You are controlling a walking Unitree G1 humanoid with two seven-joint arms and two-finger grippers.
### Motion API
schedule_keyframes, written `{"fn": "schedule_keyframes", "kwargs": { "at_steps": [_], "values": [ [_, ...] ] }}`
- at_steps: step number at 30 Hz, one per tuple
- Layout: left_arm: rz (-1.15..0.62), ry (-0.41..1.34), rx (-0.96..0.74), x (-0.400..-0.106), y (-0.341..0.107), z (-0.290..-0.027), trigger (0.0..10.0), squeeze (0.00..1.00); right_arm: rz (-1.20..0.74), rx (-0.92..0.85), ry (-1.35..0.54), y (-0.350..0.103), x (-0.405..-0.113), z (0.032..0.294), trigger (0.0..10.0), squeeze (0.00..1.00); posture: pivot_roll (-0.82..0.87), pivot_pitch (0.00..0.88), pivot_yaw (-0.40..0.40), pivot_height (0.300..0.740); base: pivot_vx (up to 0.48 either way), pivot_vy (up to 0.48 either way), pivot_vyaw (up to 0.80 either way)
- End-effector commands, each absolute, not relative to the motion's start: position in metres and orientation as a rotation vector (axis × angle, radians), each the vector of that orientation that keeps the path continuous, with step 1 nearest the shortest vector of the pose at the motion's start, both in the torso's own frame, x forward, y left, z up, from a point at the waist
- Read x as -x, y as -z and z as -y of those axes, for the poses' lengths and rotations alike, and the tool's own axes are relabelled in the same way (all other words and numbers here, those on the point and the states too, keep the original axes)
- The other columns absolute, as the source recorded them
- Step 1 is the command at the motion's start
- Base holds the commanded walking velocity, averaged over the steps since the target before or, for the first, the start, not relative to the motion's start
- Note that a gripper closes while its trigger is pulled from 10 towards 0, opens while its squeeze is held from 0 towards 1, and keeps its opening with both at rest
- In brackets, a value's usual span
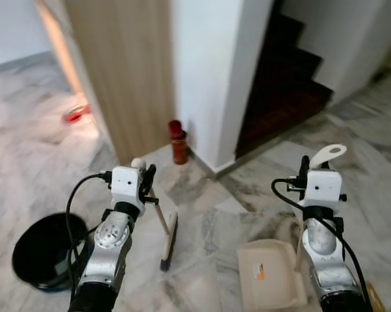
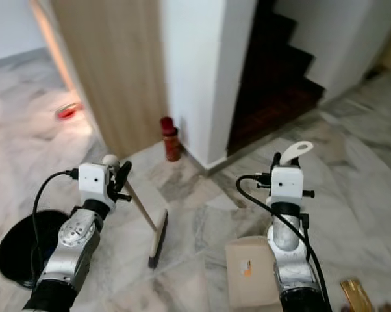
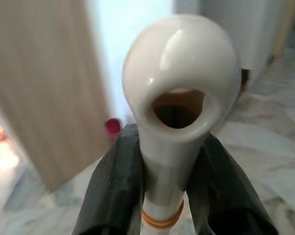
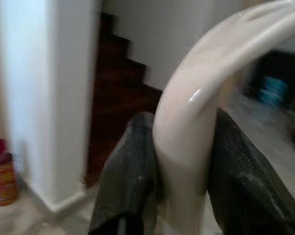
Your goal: Sweep floor
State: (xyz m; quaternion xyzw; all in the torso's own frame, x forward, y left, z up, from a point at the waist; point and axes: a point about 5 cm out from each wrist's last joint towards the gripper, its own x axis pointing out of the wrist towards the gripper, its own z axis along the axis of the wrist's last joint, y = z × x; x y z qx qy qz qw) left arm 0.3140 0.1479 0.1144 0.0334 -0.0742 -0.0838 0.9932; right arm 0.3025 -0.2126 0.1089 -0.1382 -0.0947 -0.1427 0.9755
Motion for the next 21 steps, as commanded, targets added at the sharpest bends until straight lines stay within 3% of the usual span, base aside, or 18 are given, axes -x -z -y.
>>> {"fn": "schedule_keyframes", "kwargs": {
  "at_steps": [1,11,21],
  "values": [
    [0.191,0.161,-0.064,-0.317,-0.123,-0.151,10.0,0.0,0.227,0.268,0.281,-0.115,-0.305,0.209,10.0,0.0,0.0,0.047,0.046,0.74,0.0,0.0,-0.79],
    [0.189,0.176,-0.061,-0.316,-0.122,-0.15,10.0,0.0,0.211,0.111,0.373,-0.112,-0.302,0.22,10.0,0.0,-0.01,0.032,0.056,0.74,0.0,0.0,-0.79],
    [0.192,0.179,-0.057,-0.317,-0.124,-0.151,10.0,0.0,0.248,0.108,0.403,-0.117,-0.3,0.223,10.0,0.0,-0.01,0.047,0.057,0.74,0.0,0.0,-0.79]
  ]
}}
